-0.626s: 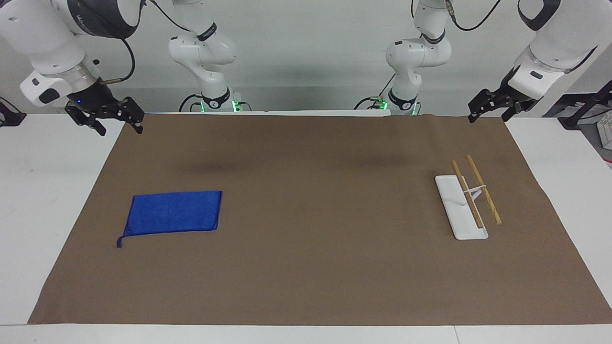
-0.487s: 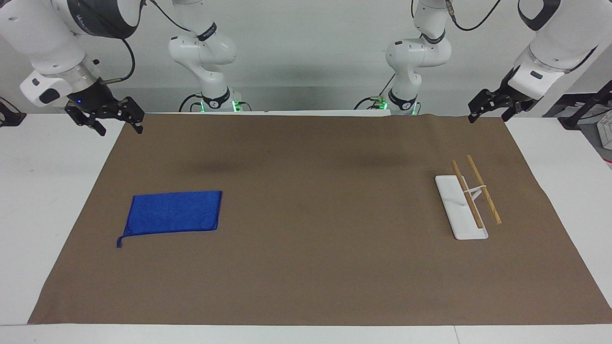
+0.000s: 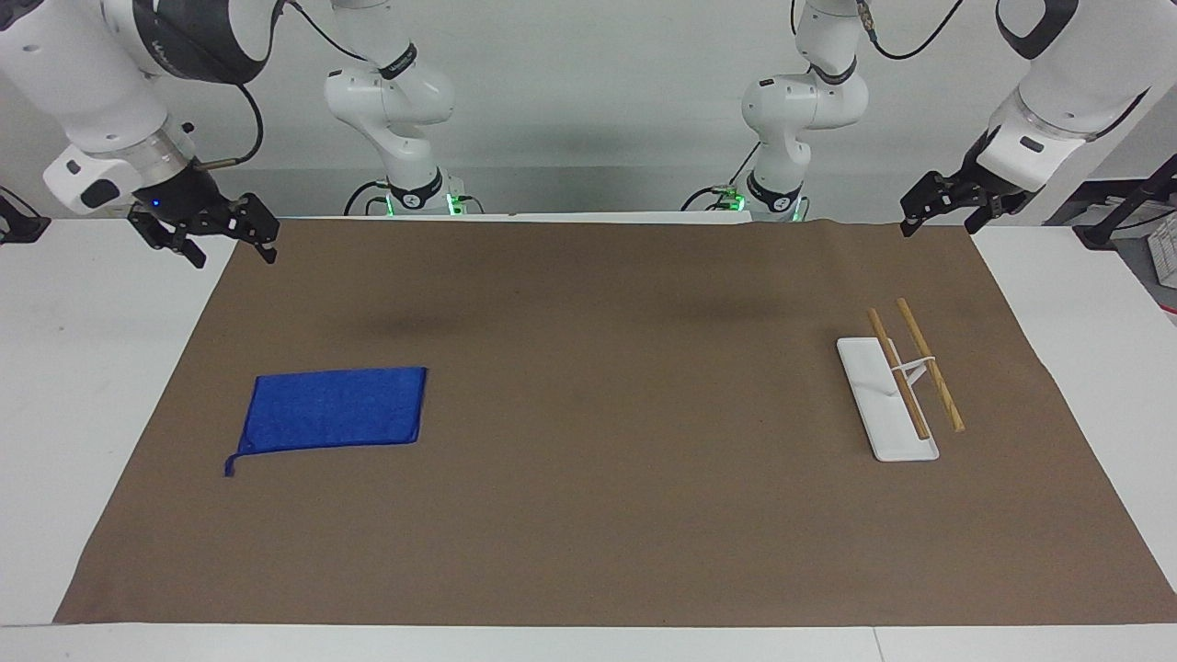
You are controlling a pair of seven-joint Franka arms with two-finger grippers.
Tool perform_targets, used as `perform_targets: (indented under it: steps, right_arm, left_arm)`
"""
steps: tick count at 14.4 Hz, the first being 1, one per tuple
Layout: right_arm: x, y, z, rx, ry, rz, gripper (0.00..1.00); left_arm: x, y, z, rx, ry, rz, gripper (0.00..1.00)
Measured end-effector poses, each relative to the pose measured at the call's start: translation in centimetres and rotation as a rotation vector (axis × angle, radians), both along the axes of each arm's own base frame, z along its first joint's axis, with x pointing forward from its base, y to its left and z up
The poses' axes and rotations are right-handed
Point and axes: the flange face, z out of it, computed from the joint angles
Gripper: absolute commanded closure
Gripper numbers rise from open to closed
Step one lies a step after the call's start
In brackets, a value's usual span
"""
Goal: Right arm passes towel to left arm to hang
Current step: 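Move the right gripper down onto the blue towel's corner, then close the right gripper on the towel corner and lift it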
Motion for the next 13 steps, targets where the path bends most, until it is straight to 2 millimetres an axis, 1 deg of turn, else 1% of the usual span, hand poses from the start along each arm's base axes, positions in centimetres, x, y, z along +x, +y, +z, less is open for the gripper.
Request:
perform_targets:
  steps: [2,3,6,8,10,13]
  right_arm:
    - [0.9,-0.4,-4.5,-0.011,-0.042,0.021,0.01]
    - [1.4,-0.2,-6.8,-0.018,-0.065,0.029,0.01]
    - [2.2,1.0,-13.7,-0.035,-0.113,0.049,0.01]
    - [2.3,1.4,-17.6,-0.04,-0.109,0.063,0.01]
    - [2.5,1.5,-20.6,-0.045,-0.096,0.106,0.01]
    - [3.0,1.4,-23.9,-0.053,-0.088,0.155,0.01]
  left_arm:
    - [0.0,0.0,0.0,0.0,0.0,0.0,0.0]
    - [0.0,0.0,0.0,0.0,0.0,0.0,0.0]
    - [0.0,0.0,0.0,0.0,0.0,0.0,0.0]
    - [0.0,0.0,0.0,0.0,0.0,0.0,0.0]
    - [0.0,0.0,0.0,0.0,0.0,0.0,0.0]
    - [0.0,0.0,0.0,0.0,0.0,0.0,0.0]
